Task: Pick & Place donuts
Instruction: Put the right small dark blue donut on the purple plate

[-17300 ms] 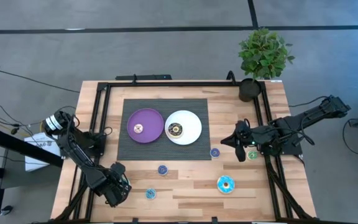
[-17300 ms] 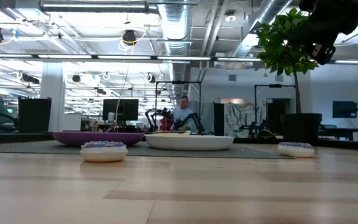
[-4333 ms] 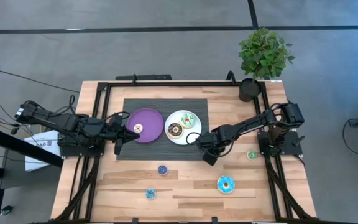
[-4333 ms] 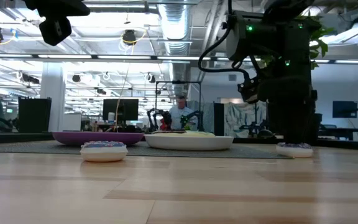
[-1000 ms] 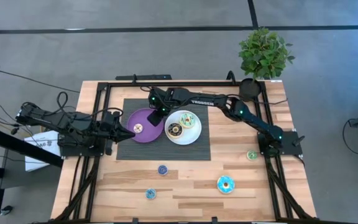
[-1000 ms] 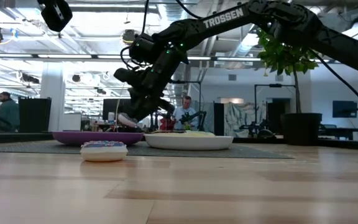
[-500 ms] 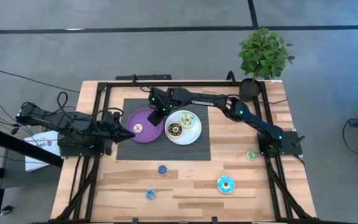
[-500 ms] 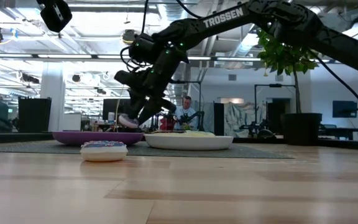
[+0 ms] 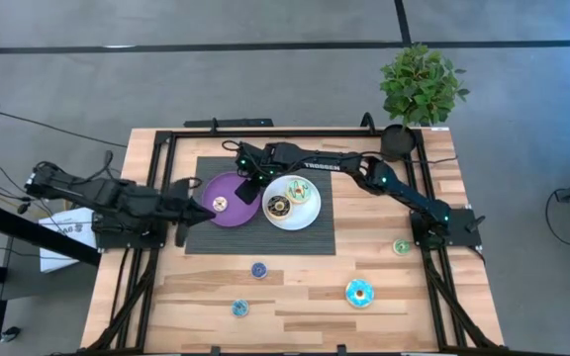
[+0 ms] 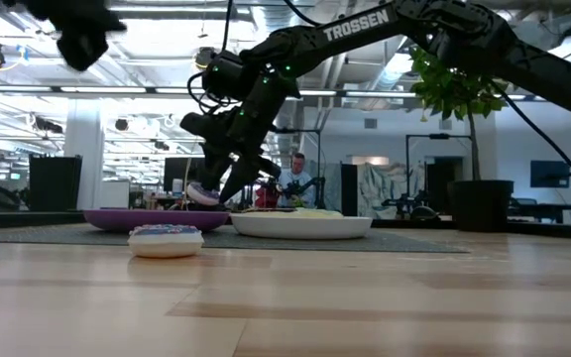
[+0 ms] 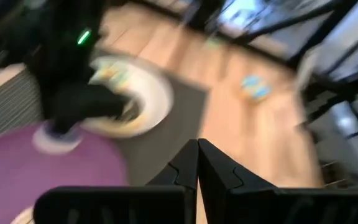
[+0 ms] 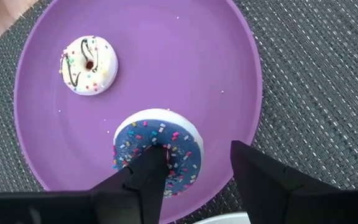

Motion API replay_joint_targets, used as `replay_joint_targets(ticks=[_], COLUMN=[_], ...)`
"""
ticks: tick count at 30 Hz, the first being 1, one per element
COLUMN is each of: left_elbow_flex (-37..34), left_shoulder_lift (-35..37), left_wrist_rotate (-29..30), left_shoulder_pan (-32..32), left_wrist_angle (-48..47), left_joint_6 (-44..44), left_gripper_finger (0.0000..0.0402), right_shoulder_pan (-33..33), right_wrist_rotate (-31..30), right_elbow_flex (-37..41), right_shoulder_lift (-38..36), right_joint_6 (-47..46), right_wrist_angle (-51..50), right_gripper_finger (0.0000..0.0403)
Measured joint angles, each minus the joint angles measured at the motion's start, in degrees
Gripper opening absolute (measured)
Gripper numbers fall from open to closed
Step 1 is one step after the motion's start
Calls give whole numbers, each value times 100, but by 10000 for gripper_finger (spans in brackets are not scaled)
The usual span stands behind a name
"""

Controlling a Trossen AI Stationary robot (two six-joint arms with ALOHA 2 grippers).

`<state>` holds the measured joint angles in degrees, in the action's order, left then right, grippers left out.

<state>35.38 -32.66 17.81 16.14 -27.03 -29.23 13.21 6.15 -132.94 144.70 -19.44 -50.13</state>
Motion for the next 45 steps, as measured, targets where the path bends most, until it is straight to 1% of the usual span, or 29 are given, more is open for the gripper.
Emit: replay_joint_targets(ticks=[5,10,14,16,18,22,26,28,31,36,40,42,45], left_elbow_flex=[-3,-3,-5,-109,-363,-935,-1355,-1512,-1681,-1972,-1973,-1973,-1965], left_shoulder_lift=[-618,-1492,-2147,-2342,-2465,-2475,-2467,-2472,-2476,-2744,-3147,-3328,-3519], left_wrist_rotate=[544,559,535,546,544,590,710,858,1010,938,675,506,495], left_shoulder_pan=[-41,-405,-659,-697,-712,-713,-720,-759,-861,-1121,-1329,-1388,-1420], left_wrist_angle=[-418,-408,-220,148,773,1904,2680,2929,3294,3992,4427,4850,5141], left_joint_6=[-177,-196,-51,24,75,-3,79,99,239,617,617,692,872], left_gripper_finger=[0,0,0,0,0,0,0,0,0,0,0,0,0], right_shoulder_pan=[-9,0,2,4,2,2,-3,-11,-33,-86,-124,-136,-133], right_wrist_rotate=[-3,286,291,291,293,297,297,306,309,308,307,308,310], right_elbow_flex=[0,0,0,0,0,0,0,0,0,0,0,0,0], right_shoulder_lift=[0,0,0,0,0,0,0,0,0,0,0,0,0], right_joint_6=[0,33,42,42,42,42,42,42,42,42,42,42,42], right_wrist_angle=[-8,-20,-22,-23,-26,-36,-17,-17,-12,60,171,198,180], right_gripper_finger=[170,169,169,168,166,164,164,164,161,156,153,152,153])
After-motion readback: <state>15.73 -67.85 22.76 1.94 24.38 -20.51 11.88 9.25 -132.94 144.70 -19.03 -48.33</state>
